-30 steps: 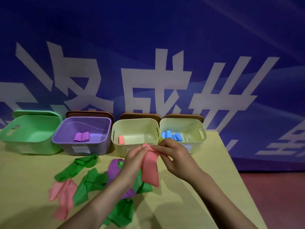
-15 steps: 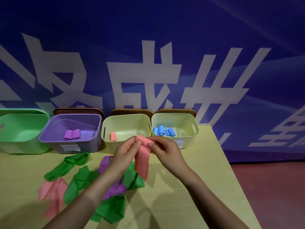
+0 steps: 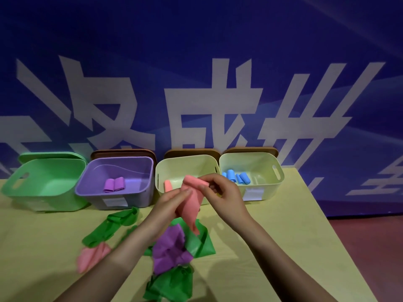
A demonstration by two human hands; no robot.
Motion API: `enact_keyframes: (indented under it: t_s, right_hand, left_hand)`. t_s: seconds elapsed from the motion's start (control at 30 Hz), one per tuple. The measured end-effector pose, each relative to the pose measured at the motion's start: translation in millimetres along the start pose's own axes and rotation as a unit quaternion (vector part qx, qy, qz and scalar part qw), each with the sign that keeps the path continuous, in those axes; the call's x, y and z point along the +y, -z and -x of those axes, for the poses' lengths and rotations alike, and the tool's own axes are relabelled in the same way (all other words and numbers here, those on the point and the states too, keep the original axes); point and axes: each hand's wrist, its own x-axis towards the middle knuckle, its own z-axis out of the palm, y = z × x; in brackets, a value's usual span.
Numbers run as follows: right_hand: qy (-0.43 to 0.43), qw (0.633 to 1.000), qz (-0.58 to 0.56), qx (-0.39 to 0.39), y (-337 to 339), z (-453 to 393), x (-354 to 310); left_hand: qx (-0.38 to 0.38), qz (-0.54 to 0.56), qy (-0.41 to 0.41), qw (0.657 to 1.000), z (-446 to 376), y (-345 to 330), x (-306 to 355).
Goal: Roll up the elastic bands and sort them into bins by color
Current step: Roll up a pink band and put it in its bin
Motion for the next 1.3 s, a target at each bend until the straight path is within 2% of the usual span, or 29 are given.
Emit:
enact_keyframes:
  t_s: [0.1, 0.17, 0.37, 0.5, 0.7, 0.8, 0.93, 1.03, 1.13, 1.3]
  right_hand:
    - [-0.011, 1.0, -0.007, 0.008, -10, -7, -3]
    - [-0.003, 1.0, 0.0, 0.009, -16, -12, -7]
    - [0.058, 0.997, 0.042, -0.007, -38, -26, -19]
    - [0.075, 0.995, 0.053, -0.027, -61, -24, -22]
    - [-0.001, 0.997, -0.015, -0.08, -89, -17, -34]
    - [0.0, 0.995, -0.013, -0.099, -100, -14, -42]
    - [0.031, 0.997, 0.023, -0.073, -117, -11, -45]
    - [0.092, 0.992, 0.067, -0.061, -129, -6, -47]
    - [0.164, 0.978, 0.115, -0.056, -141, 1, -51]
    - [0.198, 0.971, 0.117, -0.069, -154, 10, -57]
  left_hand:
    - [-0.089, -0.022, 0.023, 0.996, 3, 13, 11]
    - [-0.117, -0.042, 0.027, 0.992, 5, 21, 18]
    - [-0.021, -0.042, -0.021, 0.999, 11, 48, 18]
    - [0.03, 0.025, -0.036, 0.999, 25, 62, 14]
    - [0.003, 0.015, -0.009, 1.0, 48, 88, 8]
    - [0.057, 0.022, -0.022, 0.998, 55, 96, 7]
    - [0.119, -0.001, -0.053, 0.991, 65, 106, 5]
    - [0.144, -0.006, -0.079, 0.986, 73, 112, 7]
    - [0.16, -0.003, -0.085, 0.983, 80, 120, 12]
    - [0.142, 0.026, -0.083, 0.986, 90, 137, 12]
